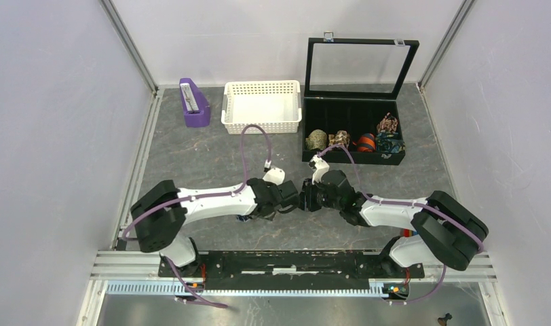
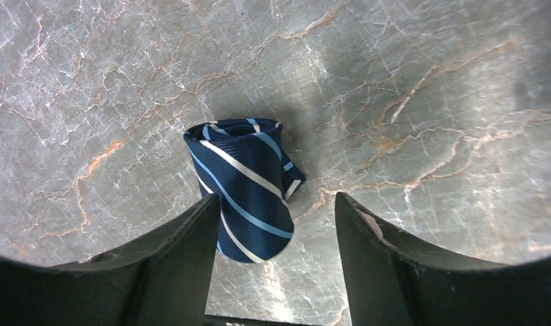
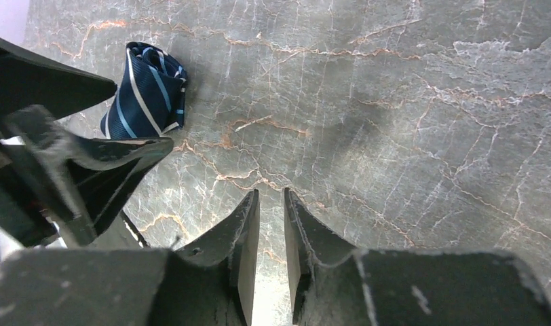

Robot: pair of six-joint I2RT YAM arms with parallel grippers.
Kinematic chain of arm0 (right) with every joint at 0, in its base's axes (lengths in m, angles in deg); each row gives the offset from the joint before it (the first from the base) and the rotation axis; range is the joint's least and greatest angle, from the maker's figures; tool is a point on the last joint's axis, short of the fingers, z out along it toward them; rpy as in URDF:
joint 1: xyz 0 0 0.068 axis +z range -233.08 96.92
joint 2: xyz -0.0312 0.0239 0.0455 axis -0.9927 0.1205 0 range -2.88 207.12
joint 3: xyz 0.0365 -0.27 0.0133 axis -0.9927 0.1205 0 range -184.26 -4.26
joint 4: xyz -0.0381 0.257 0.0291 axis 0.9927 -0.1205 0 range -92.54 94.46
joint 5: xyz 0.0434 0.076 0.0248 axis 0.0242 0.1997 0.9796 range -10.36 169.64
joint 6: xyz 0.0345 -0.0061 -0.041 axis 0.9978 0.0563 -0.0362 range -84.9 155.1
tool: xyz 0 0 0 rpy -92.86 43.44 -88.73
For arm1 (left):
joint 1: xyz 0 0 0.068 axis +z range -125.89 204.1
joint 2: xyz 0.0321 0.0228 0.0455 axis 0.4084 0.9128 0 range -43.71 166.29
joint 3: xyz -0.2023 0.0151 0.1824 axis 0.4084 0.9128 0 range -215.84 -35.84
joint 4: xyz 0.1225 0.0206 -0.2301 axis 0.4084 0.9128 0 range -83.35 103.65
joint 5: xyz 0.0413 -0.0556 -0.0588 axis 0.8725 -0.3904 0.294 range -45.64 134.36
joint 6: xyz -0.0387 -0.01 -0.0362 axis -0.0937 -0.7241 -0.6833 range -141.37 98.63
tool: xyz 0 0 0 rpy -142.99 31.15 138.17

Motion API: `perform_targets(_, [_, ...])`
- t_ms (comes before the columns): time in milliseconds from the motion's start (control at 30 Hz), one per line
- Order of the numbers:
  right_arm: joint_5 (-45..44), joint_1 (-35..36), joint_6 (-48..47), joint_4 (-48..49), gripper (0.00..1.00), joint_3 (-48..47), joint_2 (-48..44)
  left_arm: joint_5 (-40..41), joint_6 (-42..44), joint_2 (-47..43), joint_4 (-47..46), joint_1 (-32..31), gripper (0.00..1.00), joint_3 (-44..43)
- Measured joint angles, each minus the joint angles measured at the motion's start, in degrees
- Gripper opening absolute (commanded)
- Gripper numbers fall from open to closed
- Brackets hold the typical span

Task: Roll the ties
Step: Roll the tie at the center of the board.

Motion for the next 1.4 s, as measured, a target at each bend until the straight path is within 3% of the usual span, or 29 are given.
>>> perform_targets(267, [0.0,0.2,0.7,0.0,0.44,0.0,-0.3,-1.1,0.0,-12.0,0.3,-0.1,0.86,0.1])
perform_targets(467, [-0.1,2.4,1.3,0.0,0.53,-1.7,0.5,-0.8,-0.1,-25.1,-0.3,1.2,0.86,5.7])
perform_targets(900, [-0.4,8.0,1.7,-0.5,0.53,-10.3,7.1,-16.5,0.0,-46.2,-14.1,20.9,0.84,27.8])
perform_targets(1100, [-0.5,8.0,1.7,-1.6,0.52,-10.4,8.0,-22.6,0.1,-49.0,-21.2,24.4,0.78,31.9])
perform_targets(1400, [-0.5,8.2,1.7,-1.9,0.52,-10.4,8.1,-27.4,0.1,-43.4,-27.6,27.5,0.72,34.5])
